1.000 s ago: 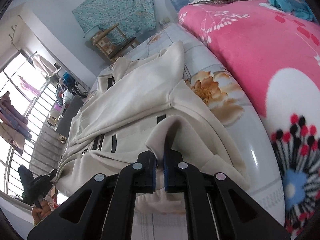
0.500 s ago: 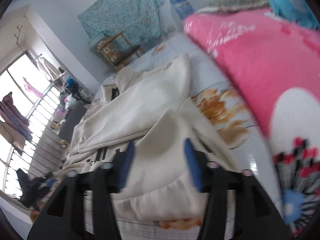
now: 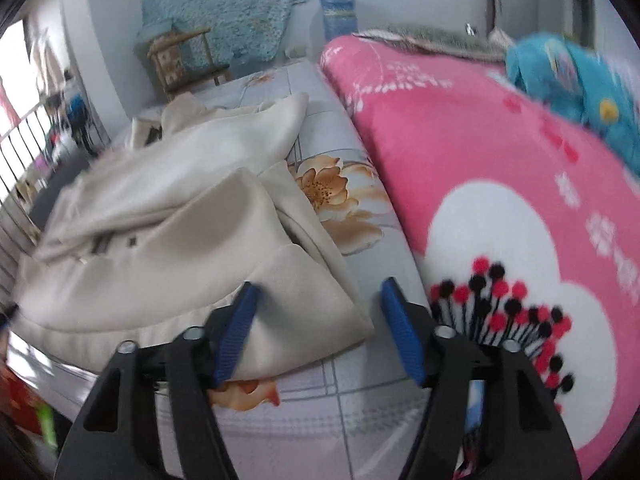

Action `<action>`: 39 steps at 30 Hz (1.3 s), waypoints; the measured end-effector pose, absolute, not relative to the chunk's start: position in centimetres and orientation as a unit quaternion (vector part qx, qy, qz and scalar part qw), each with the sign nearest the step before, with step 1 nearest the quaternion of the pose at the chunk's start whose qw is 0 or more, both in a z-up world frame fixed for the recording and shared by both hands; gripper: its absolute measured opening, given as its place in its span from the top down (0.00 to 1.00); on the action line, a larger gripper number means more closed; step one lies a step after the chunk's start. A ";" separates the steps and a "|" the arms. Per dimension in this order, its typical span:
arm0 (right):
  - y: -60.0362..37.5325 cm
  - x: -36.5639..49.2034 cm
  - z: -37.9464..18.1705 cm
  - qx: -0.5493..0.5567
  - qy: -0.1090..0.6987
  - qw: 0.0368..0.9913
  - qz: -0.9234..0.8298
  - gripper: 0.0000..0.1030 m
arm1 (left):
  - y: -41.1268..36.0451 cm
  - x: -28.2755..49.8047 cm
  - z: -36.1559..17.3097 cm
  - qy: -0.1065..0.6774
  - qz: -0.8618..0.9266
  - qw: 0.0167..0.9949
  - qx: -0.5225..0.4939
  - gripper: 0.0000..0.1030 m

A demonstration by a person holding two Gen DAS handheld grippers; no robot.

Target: Fold large clothes

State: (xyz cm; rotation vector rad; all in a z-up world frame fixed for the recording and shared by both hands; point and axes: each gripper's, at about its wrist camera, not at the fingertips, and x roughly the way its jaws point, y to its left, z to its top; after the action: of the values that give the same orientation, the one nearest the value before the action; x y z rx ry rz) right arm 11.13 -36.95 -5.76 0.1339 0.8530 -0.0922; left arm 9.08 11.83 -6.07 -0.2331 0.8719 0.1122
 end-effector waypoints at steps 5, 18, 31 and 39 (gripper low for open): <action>-35.4 11.6 -6.1 0.017 0.422 0.906 -0.030 0.83 | 9.6 9.1 -6.1 0.408 0.061 0.910 -0.048 0.78; -37.4 5.1 -1.1 0.083 0.405 0.911 0.009 0.88 | 11.0 3.5 -0.6 0.416 -0.011 0.906 -0.079 0.89; -35.8 3.7 0.0 0.106 0.375 0.921 0.033 0.42 | 10.3 2.6 0.1 0.368 -0.068 0.919 -0.125 0.69; -24.8 7.0 -5.1 -0.006 0.443 0.889 0.117 0.41 | -2.5 5.4 -4.8 0.440 -0.192 0.876 -0.039 0.65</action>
State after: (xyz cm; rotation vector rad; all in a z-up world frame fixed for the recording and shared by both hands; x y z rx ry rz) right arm 7.04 -24.80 -5.11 -0.0122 0.9196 0.2421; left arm 5.44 -2.47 -4.80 -0.0803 0.9183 -0.4000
